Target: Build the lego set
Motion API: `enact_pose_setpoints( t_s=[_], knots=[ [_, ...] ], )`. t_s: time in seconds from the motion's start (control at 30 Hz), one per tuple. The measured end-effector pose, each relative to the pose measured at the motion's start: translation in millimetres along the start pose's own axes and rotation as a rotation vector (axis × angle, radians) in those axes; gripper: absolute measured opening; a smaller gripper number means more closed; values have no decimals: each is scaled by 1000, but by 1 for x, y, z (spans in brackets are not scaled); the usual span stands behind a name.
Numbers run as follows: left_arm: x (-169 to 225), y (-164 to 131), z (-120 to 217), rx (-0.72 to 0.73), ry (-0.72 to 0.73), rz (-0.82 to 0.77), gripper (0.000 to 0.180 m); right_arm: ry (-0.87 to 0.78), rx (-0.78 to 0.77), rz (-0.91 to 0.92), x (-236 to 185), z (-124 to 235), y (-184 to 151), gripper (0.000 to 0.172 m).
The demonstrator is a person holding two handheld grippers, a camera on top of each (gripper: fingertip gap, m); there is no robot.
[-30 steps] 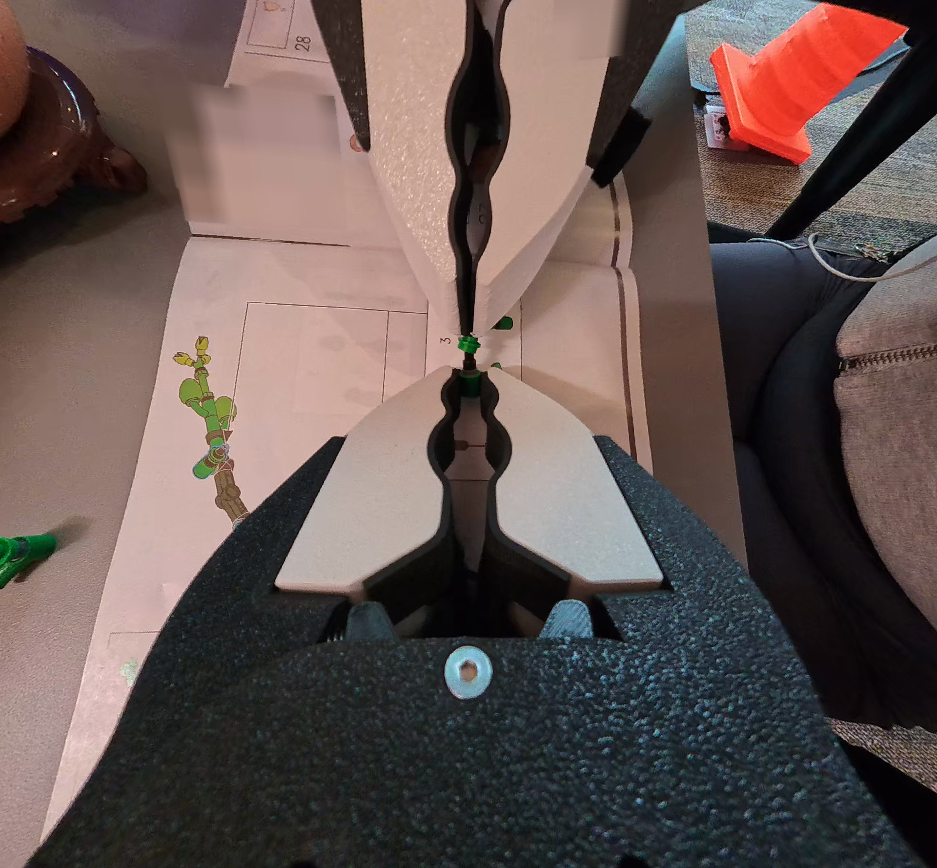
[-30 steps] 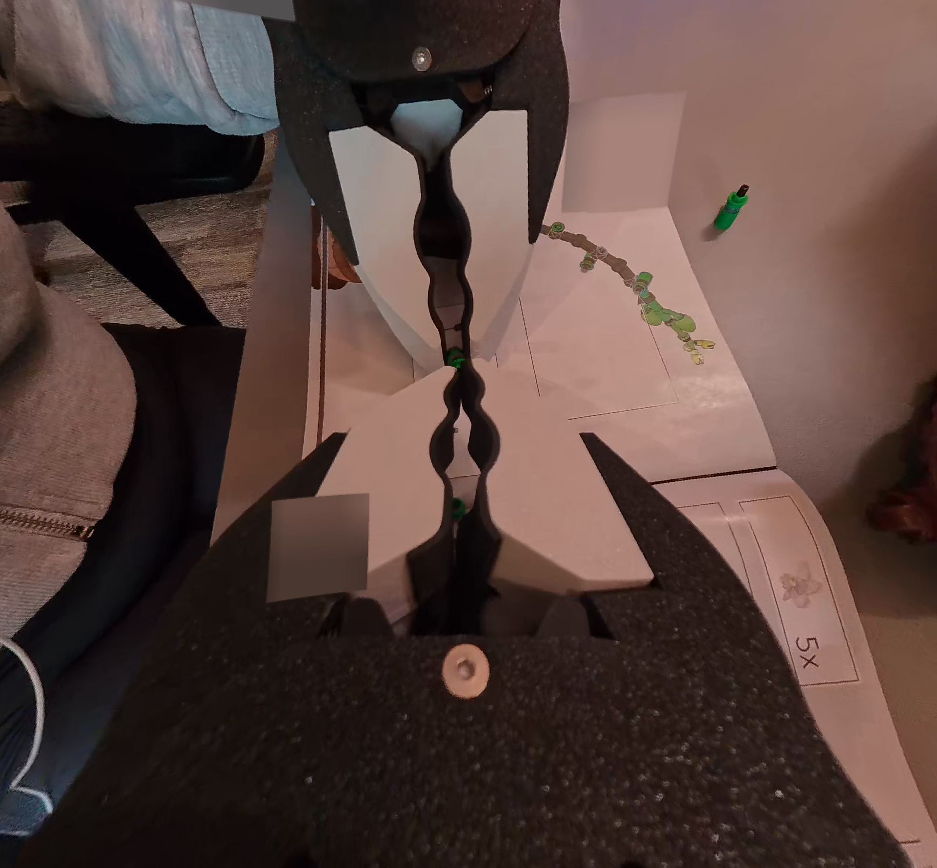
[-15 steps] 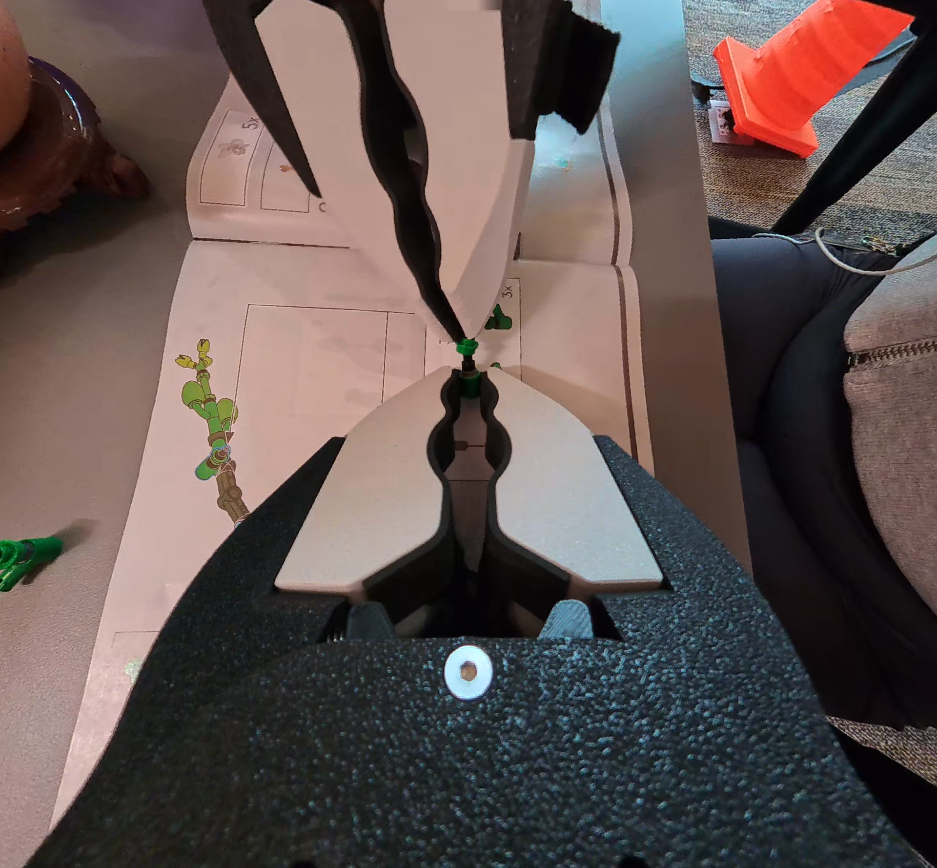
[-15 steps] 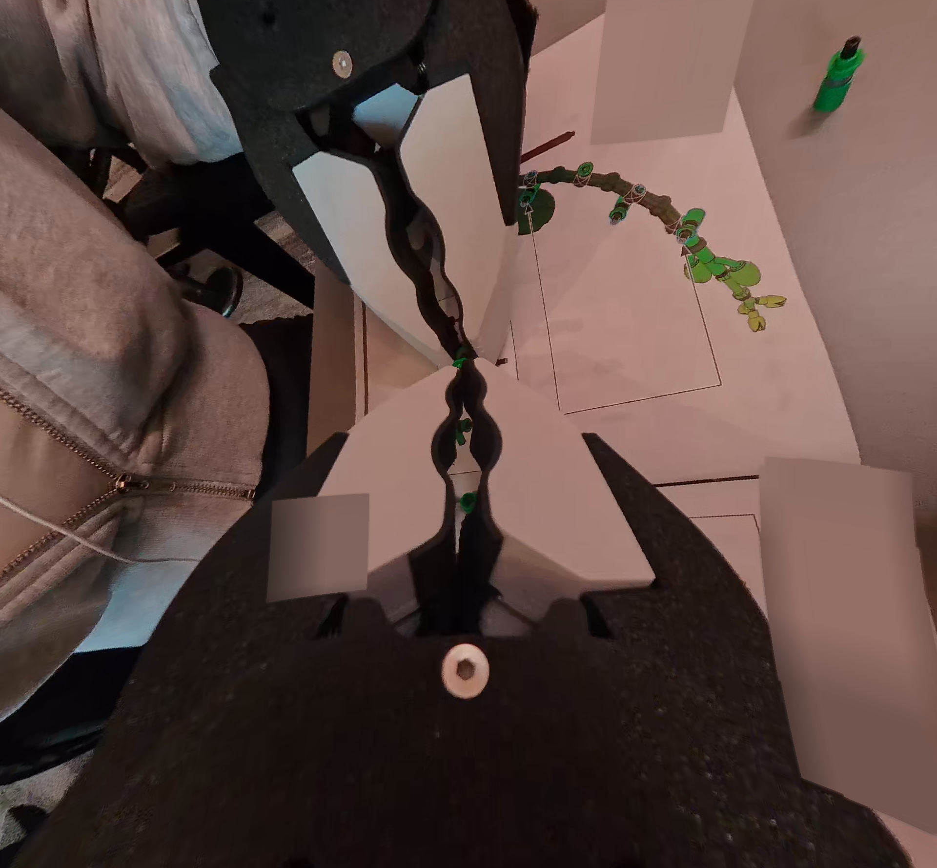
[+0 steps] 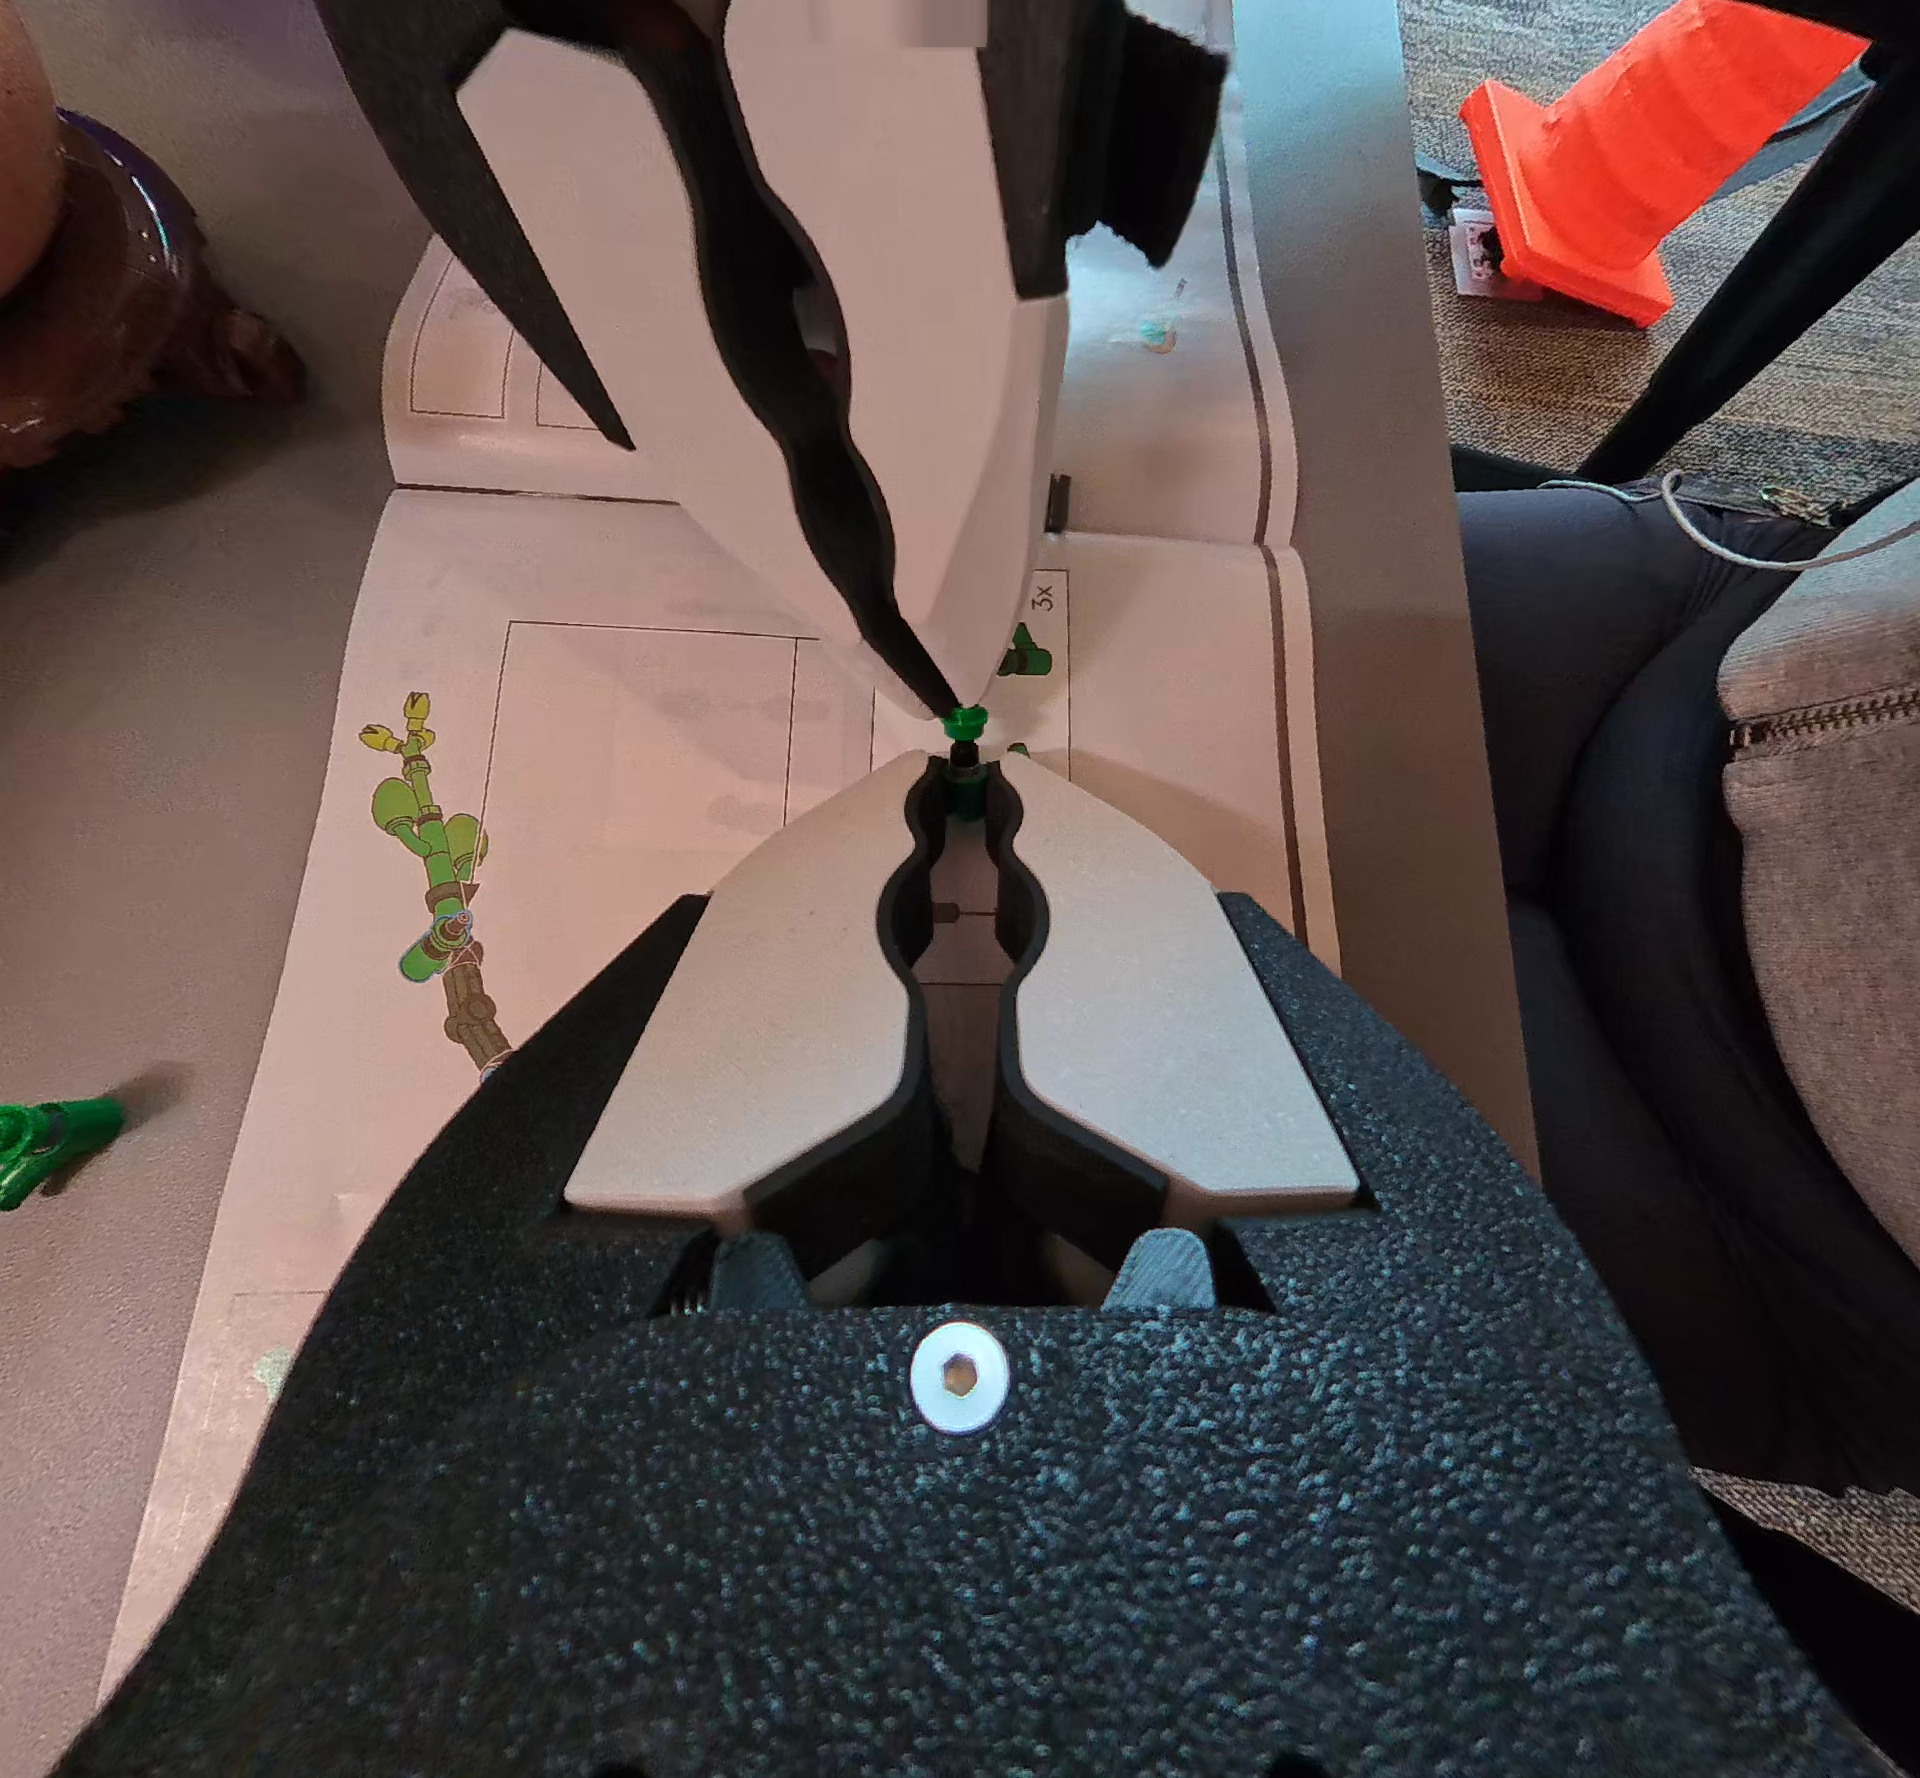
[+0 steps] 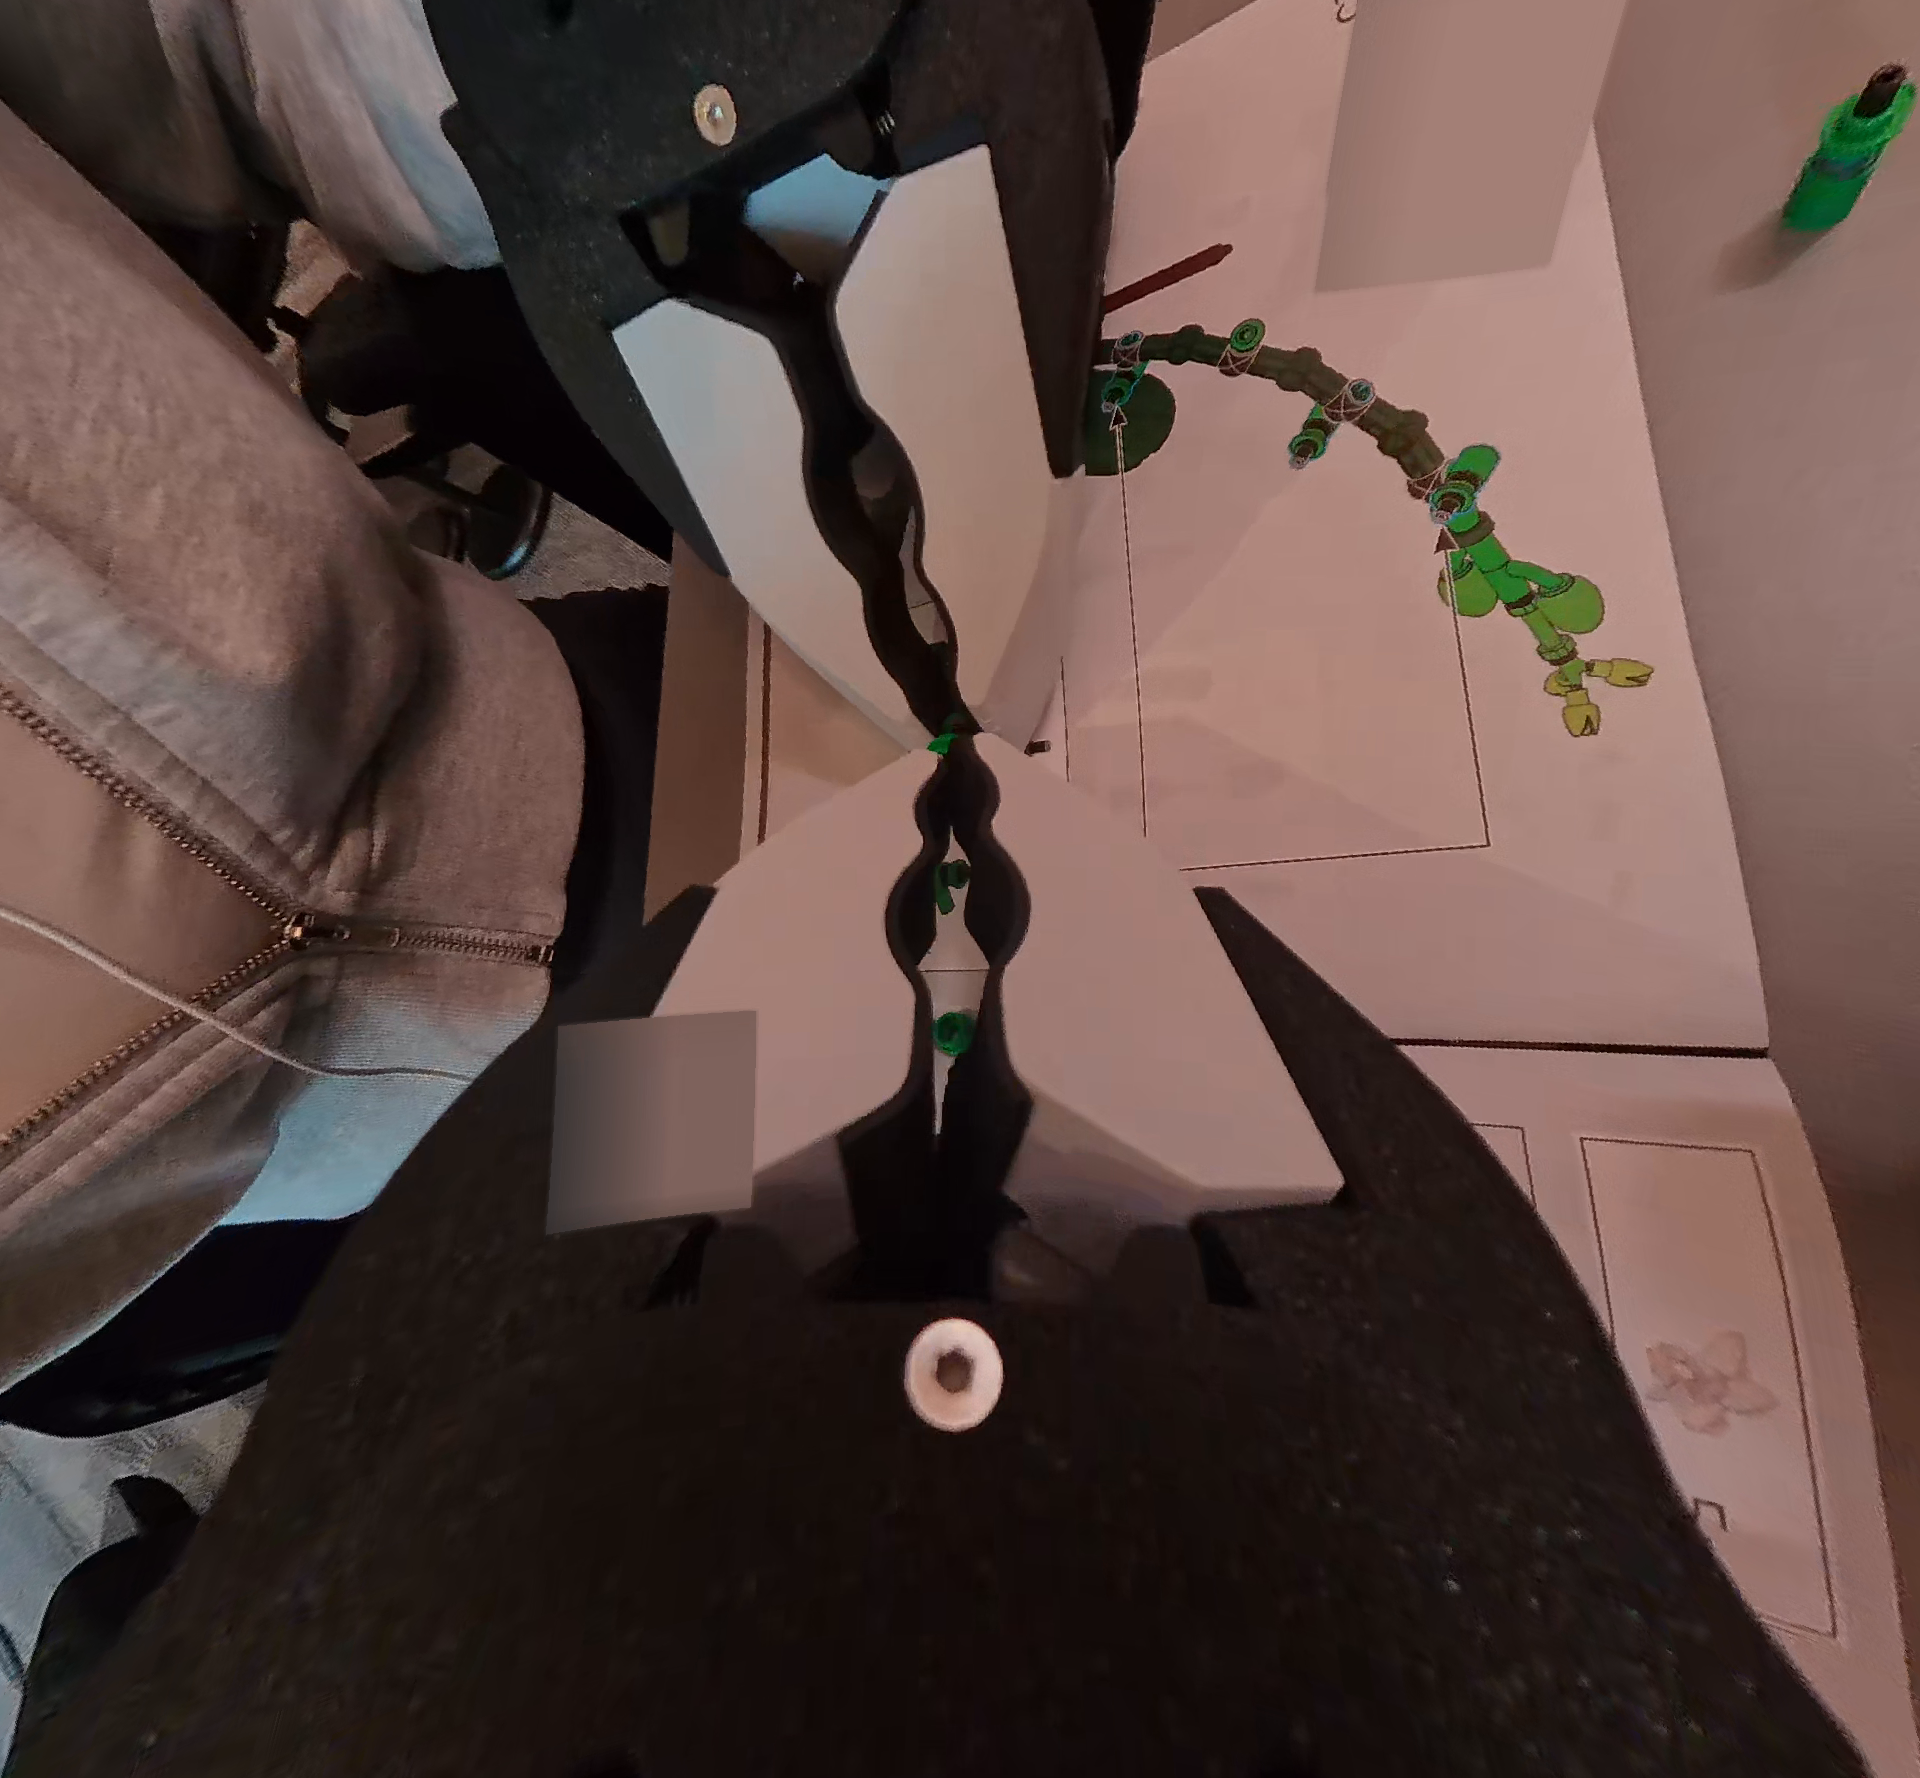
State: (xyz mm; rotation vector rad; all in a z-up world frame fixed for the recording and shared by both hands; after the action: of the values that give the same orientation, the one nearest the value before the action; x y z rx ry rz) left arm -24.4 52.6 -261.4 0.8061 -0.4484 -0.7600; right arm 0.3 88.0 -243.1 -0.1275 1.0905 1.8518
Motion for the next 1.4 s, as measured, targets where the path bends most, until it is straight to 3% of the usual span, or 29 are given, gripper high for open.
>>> enact_pose_setpoints(
  t_s=[0.27, 0.87, 0.9, 0.93, 1.07, 1.4],
  knots=[
    [0, 0, 0, 0, -2, 5, 6, -184, -49, 73, -1, 0, 1, 0],
    [0, 0, 0, 0, -7, 9, 6, -317, -29, 238, -10, 7, 6, 0],
    [0, 0, 0, 0, -9, 12, 6, -310, -45, 247, -12, 4, 7, 20],
    [-1, 0, 0, 0, -10, 13, 6, -311, -82, 253, -11, 2, 6, 21],
    [-1, 0, 0, 0, -4, 4, 6, -327, -152, 277, -6, -5, 8, 2],
    [0, 0, 0, 0, -4, 1, 7, -372, -229, 249, -2, -6, 4, 6]
  ],
)
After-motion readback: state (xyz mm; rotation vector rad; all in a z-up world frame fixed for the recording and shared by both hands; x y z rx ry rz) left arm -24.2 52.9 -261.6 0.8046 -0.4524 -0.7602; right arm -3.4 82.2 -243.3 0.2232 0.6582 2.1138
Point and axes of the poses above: each gripper's, where its closed fingertips meet, z back along the fingers, y out of its top, x = y × z across the jaws, the point moved 2 cm from there along z, back along the fingers, and after that the axes turned 3 degrees about x, right-handed, at the moved point
